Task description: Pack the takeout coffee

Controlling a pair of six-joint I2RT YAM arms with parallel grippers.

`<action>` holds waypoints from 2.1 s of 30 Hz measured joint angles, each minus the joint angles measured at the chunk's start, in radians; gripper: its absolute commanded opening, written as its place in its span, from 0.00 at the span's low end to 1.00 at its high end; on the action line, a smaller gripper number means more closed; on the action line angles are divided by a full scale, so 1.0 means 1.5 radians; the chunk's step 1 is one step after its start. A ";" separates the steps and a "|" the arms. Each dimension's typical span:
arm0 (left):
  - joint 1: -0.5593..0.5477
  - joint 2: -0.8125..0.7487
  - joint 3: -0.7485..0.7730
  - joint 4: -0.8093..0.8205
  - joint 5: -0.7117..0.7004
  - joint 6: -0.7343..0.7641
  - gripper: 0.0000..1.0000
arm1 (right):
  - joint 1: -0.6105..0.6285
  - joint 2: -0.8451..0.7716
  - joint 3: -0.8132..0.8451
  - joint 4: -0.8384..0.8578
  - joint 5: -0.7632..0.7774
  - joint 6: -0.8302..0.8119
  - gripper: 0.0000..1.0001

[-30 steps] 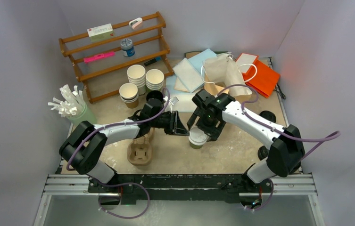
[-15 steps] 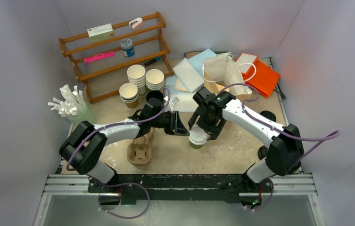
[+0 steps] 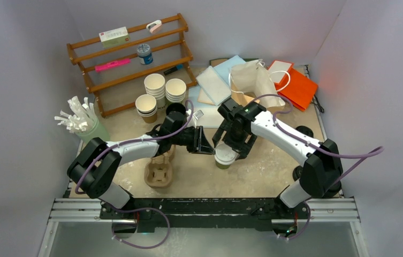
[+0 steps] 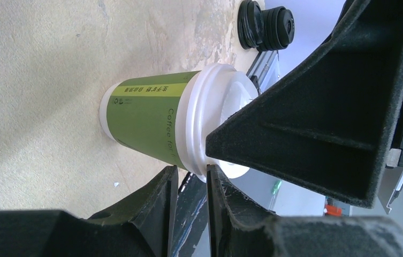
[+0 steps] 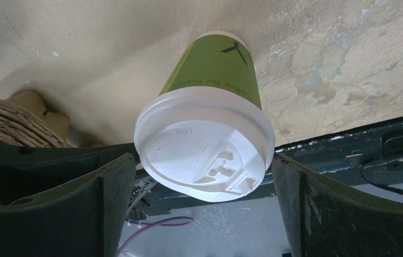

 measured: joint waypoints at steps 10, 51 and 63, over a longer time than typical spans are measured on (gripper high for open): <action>-0.004 0.000 0.003 -0.004 -0.005 0.000 0.27 | 0.000 0.012 0.027 -0.025 -0.014 -0.004 0.94; -0.010 0.015 0.021 -0.016 -0.007 0.017 0.27 | -0.003 0.014 0.012 -0.022 0.003 -0.028 0.75; -0.012 0.018 0.046 -0.066 -0.013 0.061 0.26 | -0.004 0.013 0.007 -0.016 -0.003 -0.038 0.76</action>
